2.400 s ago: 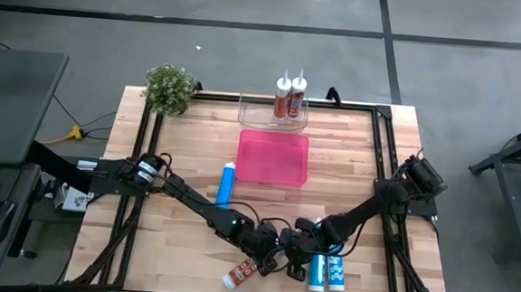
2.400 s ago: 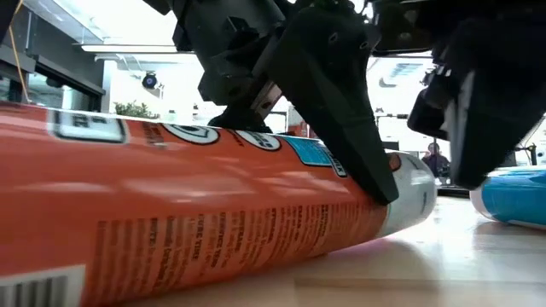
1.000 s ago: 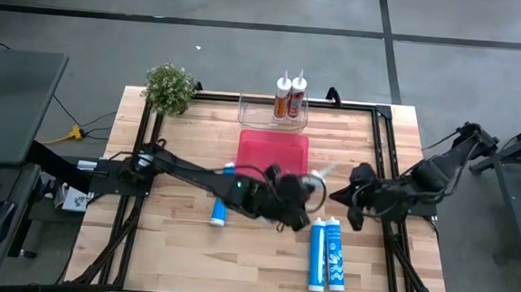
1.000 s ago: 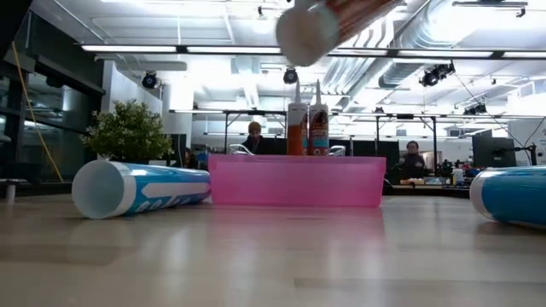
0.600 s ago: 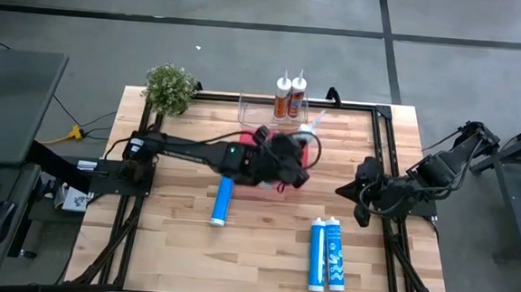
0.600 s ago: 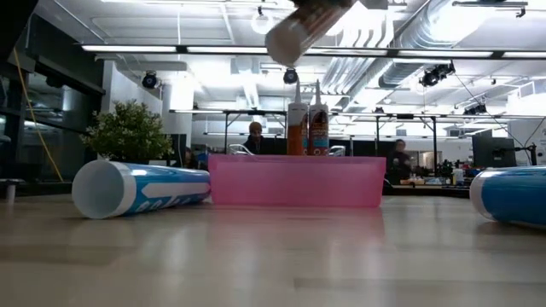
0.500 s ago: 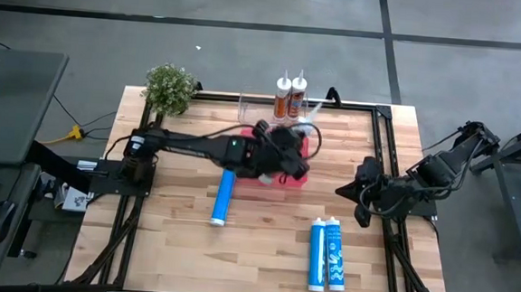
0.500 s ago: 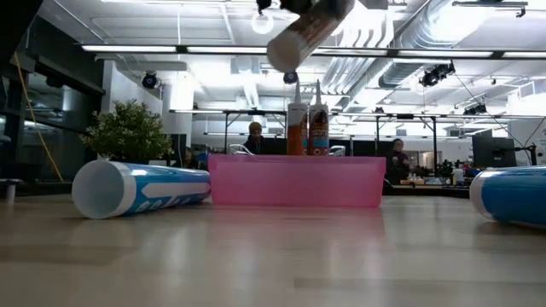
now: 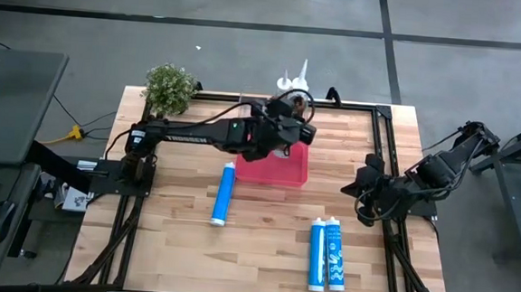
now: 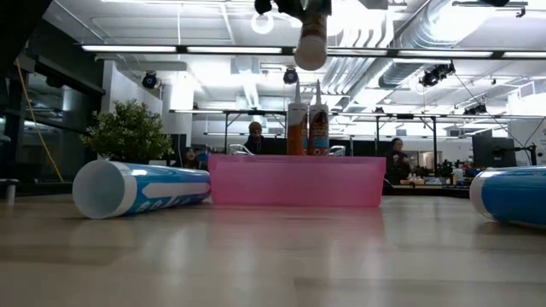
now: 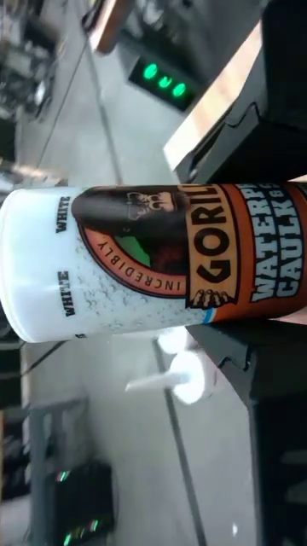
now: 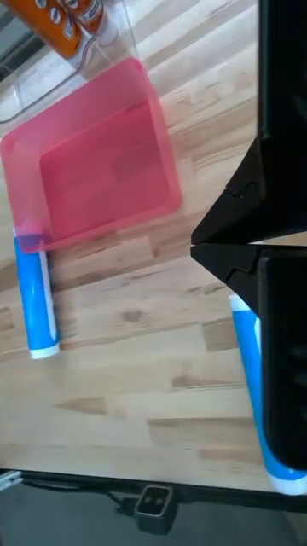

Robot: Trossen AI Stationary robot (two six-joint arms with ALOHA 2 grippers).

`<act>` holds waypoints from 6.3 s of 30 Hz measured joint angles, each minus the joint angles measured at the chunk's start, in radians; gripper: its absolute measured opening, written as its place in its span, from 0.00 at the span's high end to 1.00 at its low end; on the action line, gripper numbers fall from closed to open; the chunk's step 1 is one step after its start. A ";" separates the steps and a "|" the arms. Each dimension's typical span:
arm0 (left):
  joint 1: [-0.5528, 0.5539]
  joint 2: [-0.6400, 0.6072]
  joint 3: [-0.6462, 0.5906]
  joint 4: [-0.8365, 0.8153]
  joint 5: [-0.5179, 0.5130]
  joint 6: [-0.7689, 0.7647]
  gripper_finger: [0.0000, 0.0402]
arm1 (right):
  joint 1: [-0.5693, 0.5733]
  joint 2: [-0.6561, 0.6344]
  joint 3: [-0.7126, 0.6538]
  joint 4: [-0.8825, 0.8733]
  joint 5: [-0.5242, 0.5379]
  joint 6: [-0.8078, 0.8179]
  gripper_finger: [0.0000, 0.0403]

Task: Pick & place silicon tubes, Sealant and Lysol wipes
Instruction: Put the orange sealant into the transparent container, then put the left blue sealant into the red container

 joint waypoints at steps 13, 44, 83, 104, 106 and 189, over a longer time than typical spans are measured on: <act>0.006 0.001 -0.133 -0.020 -0.309 -0.220 0.55 | 0.000 0.000 0.000 -0.005 -0.031 -0.047 1.00; 0.240 0.112 -0.219 -0.017 -0.401 -0.288 0.55 | 0.000 0.008 -0.001 -0.063 0.064 0.073 1.00; 0.291 0.232 -0.216 0.010 -0.368 -0.359 0.32 | -0.013 0.120 -0.001 -0.083 0.099 0.063 1.00; 0.282 0.230 -0.216 0.008 -0.384 -0.332 0.43 | -0.013 0.120 -0.001 -0.083 0.107 0.066 1.00; 0.275 0.230 -0.216 0.007 -0.391 -0.330 0.44 | -0.013 0.120 -0.001 -0.083 0.108 0.067 1.00; -0.194 -0.043 -0.218 -0.863 0.885 -1.006 0.47 | -0.013 -0.071 0.000 -0.143 -0.036 -0.032 1.00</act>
